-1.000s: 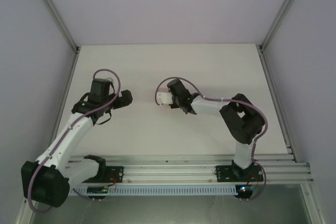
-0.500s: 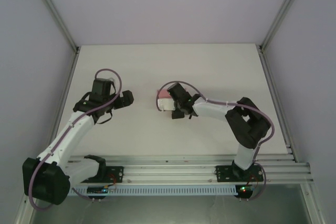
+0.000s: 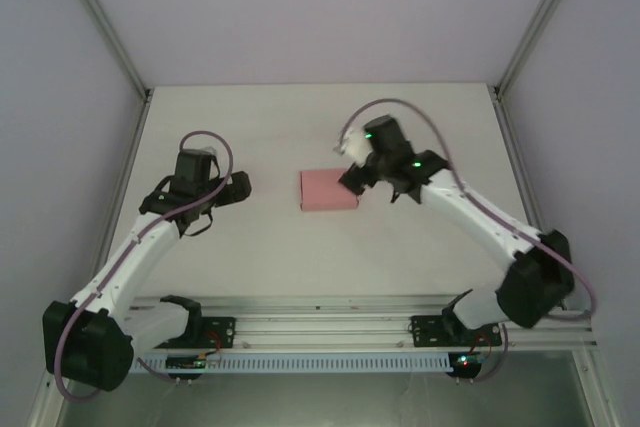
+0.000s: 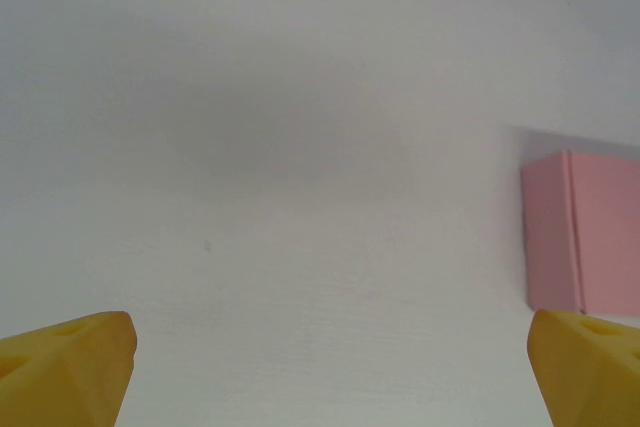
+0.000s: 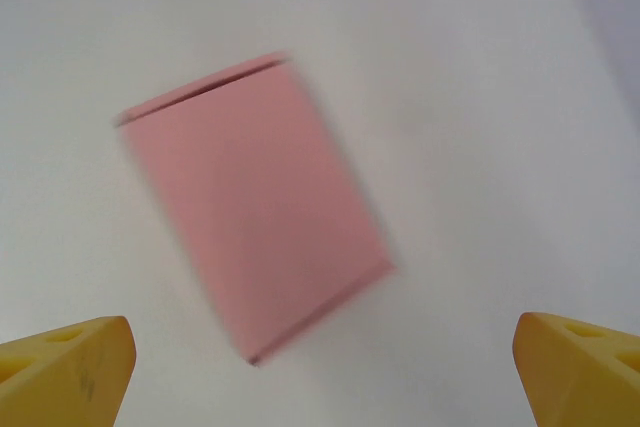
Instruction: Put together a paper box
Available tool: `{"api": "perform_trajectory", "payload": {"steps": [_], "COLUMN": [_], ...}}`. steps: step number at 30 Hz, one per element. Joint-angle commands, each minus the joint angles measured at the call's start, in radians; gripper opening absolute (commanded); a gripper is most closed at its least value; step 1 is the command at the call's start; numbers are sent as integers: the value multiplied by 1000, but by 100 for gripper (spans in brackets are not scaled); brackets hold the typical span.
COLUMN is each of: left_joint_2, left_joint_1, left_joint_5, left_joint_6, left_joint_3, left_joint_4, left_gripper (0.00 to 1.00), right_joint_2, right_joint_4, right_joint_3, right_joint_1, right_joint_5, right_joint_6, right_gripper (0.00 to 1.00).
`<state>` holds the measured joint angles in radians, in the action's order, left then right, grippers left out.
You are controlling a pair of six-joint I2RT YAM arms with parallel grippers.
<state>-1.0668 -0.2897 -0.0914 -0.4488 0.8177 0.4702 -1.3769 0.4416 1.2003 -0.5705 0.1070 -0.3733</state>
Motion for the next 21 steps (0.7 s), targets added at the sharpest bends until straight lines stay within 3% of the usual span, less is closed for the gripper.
{"api": "perform_trajectory", "payload": {"steps": [1,5,7,11,17,19,21], "left_joint_2": [44,53,48,30,-105,-162,-184], "left_joint_1": [6,13,30,75,141,161,180], "left_joint_5": [-225,-433,-431,-398,-290,-231,-200], "left_joint_6": [96,249,313,377,363,390,409], "left_joint_3": [-91,-296,-384,-561,-665,-652,-608], "left_joint_4": [-171,-532,-699,-1059,-1388,-1446,-1391], "left_gripper": [100,100,99,99,100,99,100], "right_joint_2": [150,299,336,305,52,-70,-197], "right_joint_4": [-52,-279,-394,-699,-1355,-1475,-1554], "right_joint_3": [-149,-445,-557,-747,-956,-954,-933], "right_joint_1": [133,265,330,440,465,468,472], "right_joint_5": [222,341,354,219,152,147,119], "right_joint_6": [465,549,558,528,356,325,337], "right_gripper": [99,99,99,99,99,99,99]}}
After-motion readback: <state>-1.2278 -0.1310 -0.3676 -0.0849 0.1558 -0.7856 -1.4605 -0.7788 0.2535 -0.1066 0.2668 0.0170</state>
